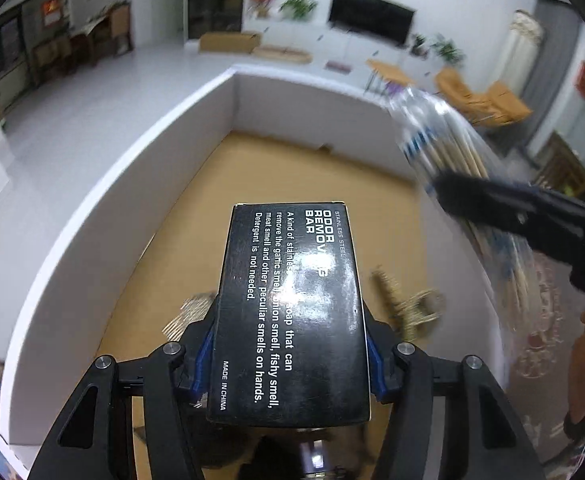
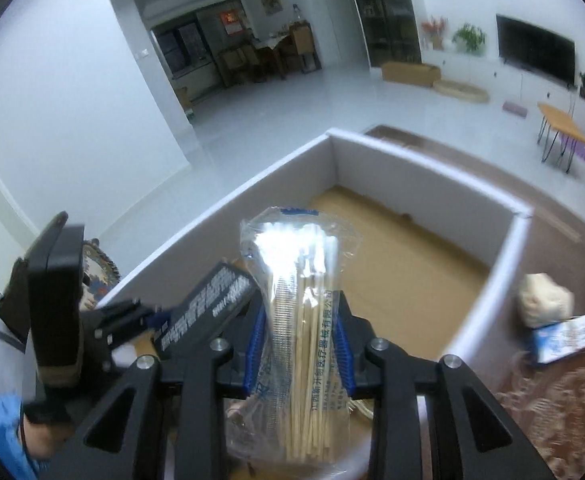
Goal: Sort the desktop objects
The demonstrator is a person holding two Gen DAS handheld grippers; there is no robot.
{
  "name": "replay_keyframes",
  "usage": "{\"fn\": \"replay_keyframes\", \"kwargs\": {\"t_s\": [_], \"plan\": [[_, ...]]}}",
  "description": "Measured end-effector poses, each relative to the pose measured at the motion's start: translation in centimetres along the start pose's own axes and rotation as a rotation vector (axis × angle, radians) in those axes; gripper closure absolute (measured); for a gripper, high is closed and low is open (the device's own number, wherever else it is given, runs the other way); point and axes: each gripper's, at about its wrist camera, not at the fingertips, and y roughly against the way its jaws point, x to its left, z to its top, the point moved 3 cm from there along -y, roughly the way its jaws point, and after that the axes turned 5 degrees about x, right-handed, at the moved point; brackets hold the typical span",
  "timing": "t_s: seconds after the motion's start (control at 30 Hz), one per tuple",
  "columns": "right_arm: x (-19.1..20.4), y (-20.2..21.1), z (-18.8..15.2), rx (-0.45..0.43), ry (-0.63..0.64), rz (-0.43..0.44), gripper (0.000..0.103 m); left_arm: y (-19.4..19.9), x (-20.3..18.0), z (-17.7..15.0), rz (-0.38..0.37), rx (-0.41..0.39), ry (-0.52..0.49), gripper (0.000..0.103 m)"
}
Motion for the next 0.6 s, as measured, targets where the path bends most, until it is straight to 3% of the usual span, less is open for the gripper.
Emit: {"fn": "replay_keyframes", "kwargs": {"t_s": [0.03, 0.07, 0.13, 0.2, 0.3, 0.37, 0.47, 0.6], "plan": [[0.2, -1.6, 0.1, 0.019, -0.014, 0.015, 0.059, -0.5, 0.5, 0.0, 0.015, 0.03, 0.02, 0.043], [0.2, -2.7, 0.2, 0.039, -0.023, 0.017, 0.04, -0.7, 0.9, 0.0, 0.02, 0.042, 0.035, 0.041], [0.2, -4.6, 0.2, 0.064, -0.047, 0.007, 0.019, -0.6, 1.4, -0.1, 0.029, 0.034, 0.049, 0.033], [0.2, -4.5, -0.1, 0.03, -0.064, 0.024, 0.019, 0.1, 1.7, -0.1, 0.073, 0.004, 0.051, 0.024], [-0.4, -1.8, -2.0, -0.038, -0.028, -0.007, 0.013, 2.1, 1.4, -0.6, 0.075, -0.07, 0.066, 0.022], [-0.7, 1.0, -3.8, -0.108, 0.032, -0.069, 0.0, 4.0, 0.3, -1.5, 0.057, -0.125, 0.072, 0.022], [-2.8, 5.4, -8.0, -0.202, 0.054, -0.176, 0.0, 7.2, -1.8, -2.6, 0.006, -0.213, 0.049, 0.022], [-9.8, 9.7, -16.0, -0.22, -0.086, -0.319, 0.0, 11.5, -7.5, -4.7, -0.078, -0.344, -0.039, 0.013]]}}
